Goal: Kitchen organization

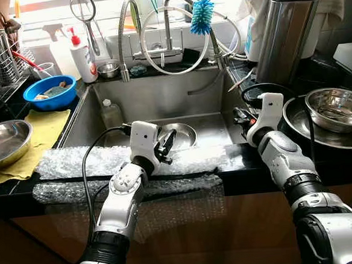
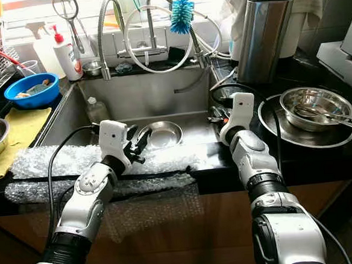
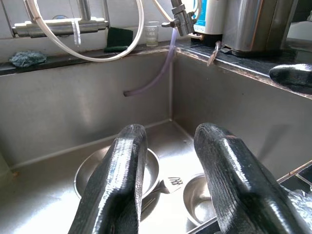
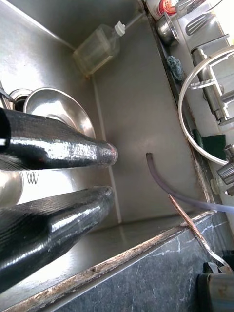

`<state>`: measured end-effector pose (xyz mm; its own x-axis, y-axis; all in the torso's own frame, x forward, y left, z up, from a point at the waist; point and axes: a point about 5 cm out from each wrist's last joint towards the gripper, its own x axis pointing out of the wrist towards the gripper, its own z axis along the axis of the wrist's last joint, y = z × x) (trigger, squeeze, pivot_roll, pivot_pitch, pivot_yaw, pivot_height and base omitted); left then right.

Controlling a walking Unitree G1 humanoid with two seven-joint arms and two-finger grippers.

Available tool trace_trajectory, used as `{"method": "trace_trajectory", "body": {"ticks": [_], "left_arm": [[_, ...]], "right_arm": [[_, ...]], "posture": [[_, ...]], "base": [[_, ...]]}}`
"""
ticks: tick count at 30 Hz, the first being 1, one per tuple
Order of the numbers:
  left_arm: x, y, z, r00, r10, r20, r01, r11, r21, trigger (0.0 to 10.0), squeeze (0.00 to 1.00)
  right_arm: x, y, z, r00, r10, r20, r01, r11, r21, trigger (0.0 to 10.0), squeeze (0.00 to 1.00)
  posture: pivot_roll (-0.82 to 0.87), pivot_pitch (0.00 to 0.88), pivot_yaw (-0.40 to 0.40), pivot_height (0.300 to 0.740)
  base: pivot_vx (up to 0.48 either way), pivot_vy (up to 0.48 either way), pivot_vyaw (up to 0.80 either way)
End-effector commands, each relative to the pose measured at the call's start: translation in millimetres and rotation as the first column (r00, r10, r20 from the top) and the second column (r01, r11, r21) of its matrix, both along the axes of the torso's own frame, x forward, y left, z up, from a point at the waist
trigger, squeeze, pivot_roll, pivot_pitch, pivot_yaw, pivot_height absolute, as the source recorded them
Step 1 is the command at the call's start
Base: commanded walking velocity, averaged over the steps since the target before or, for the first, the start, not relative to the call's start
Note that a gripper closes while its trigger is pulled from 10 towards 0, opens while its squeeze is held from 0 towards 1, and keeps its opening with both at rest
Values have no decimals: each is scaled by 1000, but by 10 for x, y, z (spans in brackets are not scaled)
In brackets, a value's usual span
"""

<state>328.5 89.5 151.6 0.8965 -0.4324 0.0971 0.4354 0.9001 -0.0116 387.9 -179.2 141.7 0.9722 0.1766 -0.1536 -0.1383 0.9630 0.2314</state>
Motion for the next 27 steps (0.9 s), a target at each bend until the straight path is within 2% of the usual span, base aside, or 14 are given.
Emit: {"method": "trace_trajectory", "body": {"ticks": [1,2,3,4,9,10,11,13,15,17,20,22,24,27], "left_arm": [[-31,12,-132,998,7,-62,-6,1000,7,10000,0],[-33,12,-130,998,7,-60,-7,1000,7,10000,0],[-33,12,-130,998,7,-60,-7,1000,7,10000,0],[-33,11,-128,998,7,-59,-7,1000,5,10000,0],[-37,5,-122,998,8,-56,-8,1000,1,10000,0],[-42,4,-118,999,9,-54,-9,1000,-3,10000,0],[-42,4,-118,999,9,-54,-9,1000,-3,10000,0],[-50,1,-116,999,9,-50,-9,1000,-9,10000,0],[-51,-1,-117,999,8,-50,-8,1000,-9,10000,0],[-52,-2,-114,999,7,-48,-8,1000,-9,10000,0],[-50,1,-112,999,8,-47,-8,1000,-9,10000,0],[-55,5,-115,999,5,-47,-6,1000,-7,10000,0],[-57,5,-115,999,4,-47,-5,1000,-6,10000,0],[-64,10,-123,999,-11,-45,12,1000,3,10000,0]], "right_arm": [[38,11,76,1000,2,22,-2,1000,2,10000,1000],[38,10,78,1000,1,25,-1,1000,-1,10000,737],[38,10,78,1000,1,25,-1,1000,-1,10000,737],[40,11,84,1000,1,30,-1,1000,-4,10000,0],[52,-3,145,997,-15,74,18,999,-48,10000,0],[66,-2,265,989,-30,147,43,996,-84,10000,0],[66,-2,265,989,-30,147,43,996,-84,10000,0],[37,15,572,944,-56,325,102,986,-128,10000,0],[18,20,633,931,-59,360,113,985,-133,10000,0],[-136,16,824,876,-84,475,182,970,-163,10000,0],[-302,-7,939,832,-121,541,239,959,-153,10000,0],[-515,-94,1020,775,-205,598,341,932,-123,10000,0],[-538,-105,1024,769,-214,602,352,928,-119,10000,0],[-896,-311,973,692,-338,638,537,832,-142,10000,0]], "posture": [[-153,0,11,740],[-153,0,11,740],[-153,0,11,740],[-155,0,12,740],[-155,0,13,740],[-159,0,15,740],[-159,0,15,740],[-164,0,18,740],[-164,0,18,740],[-171,0,23,740],[-175,0,28,740],[-184,0,35,740],[-184,0,35,740],[-198,0,47,740]], "base": [[0,0,0],[0,0,0],[0,0,0],[0,0,0],[0,0,0],[0,0,0],[0,0,0],[0,0,0],[0,0,0],[0,0,0],[0,0,0],[0,0,0],[0,0,0],[0,0,0]]}}
